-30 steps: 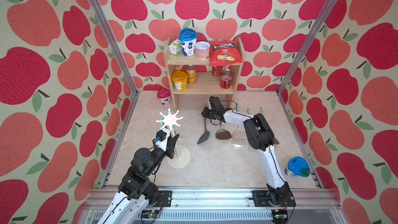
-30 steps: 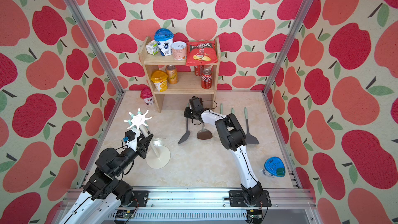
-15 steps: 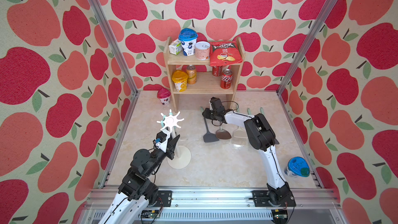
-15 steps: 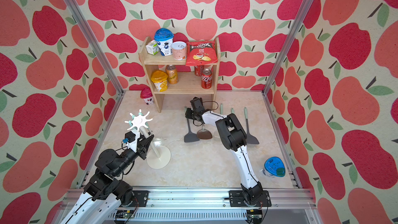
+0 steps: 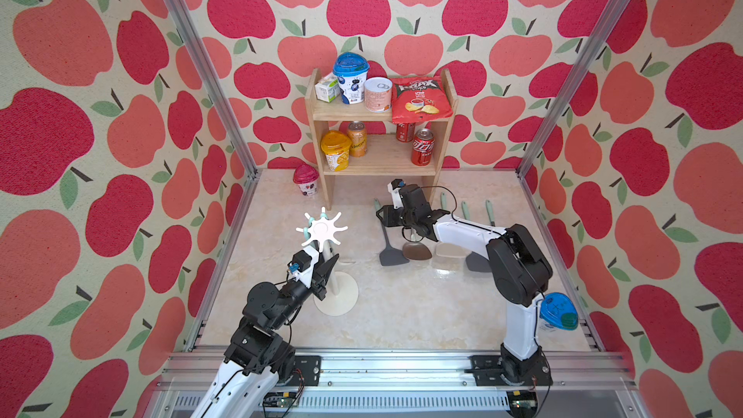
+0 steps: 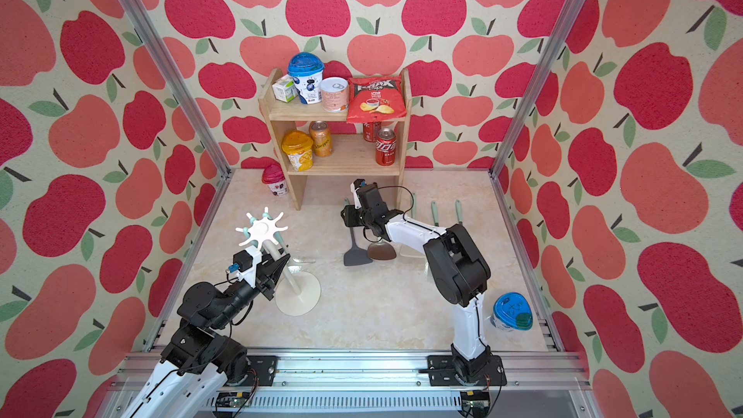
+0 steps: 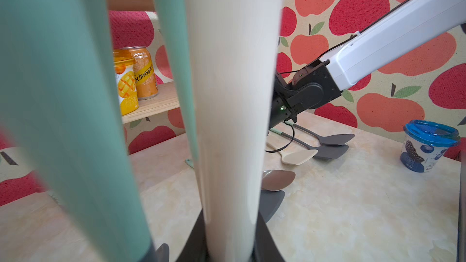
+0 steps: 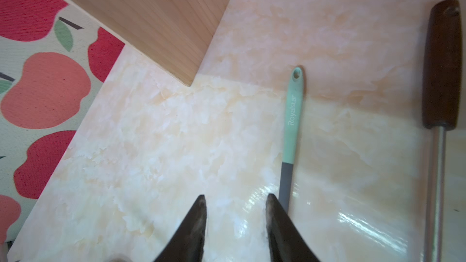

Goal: Take the spatula off the kitchen utensil rack
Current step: Adjust the rack at the center of the board, then take off the spatula from the rack.

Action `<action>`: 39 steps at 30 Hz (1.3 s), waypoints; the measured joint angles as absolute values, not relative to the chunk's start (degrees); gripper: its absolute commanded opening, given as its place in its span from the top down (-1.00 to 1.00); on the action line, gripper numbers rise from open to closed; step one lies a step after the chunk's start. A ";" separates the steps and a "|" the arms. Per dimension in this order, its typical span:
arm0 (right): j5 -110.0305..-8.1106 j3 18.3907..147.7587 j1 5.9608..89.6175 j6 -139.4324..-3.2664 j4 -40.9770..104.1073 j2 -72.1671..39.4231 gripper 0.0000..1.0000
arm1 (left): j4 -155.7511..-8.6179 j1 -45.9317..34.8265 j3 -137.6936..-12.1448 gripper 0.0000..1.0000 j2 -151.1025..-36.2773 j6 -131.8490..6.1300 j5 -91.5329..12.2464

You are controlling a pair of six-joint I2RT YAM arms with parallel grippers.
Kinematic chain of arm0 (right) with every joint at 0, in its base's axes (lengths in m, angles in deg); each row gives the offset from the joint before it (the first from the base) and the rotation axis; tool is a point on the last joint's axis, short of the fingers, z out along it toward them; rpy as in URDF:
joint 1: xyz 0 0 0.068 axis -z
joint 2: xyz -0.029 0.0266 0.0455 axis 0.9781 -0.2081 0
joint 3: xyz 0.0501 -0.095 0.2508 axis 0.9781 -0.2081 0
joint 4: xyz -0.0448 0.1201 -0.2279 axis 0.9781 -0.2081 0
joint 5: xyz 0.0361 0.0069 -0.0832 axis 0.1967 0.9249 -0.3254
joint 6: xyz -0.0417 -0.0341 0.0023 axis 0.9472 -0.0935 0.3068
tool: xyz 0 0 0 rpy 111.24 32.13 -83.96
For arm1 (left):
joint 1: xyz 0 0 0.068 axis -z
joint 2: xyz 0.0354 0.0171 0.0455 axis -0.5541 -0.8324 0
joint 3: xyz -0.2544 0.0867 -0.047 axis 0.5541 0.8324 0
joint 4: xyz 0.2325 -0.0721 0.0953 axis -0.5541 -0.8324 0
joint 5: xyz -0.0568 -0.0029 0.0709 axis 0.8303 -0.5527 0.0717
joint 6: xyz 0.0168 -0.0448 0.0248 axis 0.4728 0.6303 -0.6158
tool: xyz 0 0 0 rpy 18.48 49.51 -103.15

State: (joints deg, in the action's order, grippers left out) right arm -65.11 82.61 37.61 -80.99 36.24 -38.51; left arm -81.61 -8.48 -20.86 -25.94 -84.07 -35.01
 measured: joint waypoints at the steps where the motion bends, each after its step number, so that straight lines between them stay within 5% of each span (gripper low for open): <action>1: -64.81 81.30 37.55 -80.40 36.83 -36.69 0.27 | -81.26 -9.03 -20.86 1.00 -26.38 -84.02 -34.46; 8: -62.14 74.83 37.11 -75.66 37.71 -27.60 0.33 | -78.64 -11.46 -20.95 1.00 -29.70 -83.39 -30.94; 21: -46.86 67.47 37.11 -67.96 41.99 -11.25 -0.04 | -76.76 -12.83 -21.26 1.00 -32.06 -83.89 -27.12; 39: -31.32 62.85 37.11 -66.57 50.76 -9.00 -0.11 | -76.76 -13.55 -21.21 0.97 -32.06 -83.65 -26.18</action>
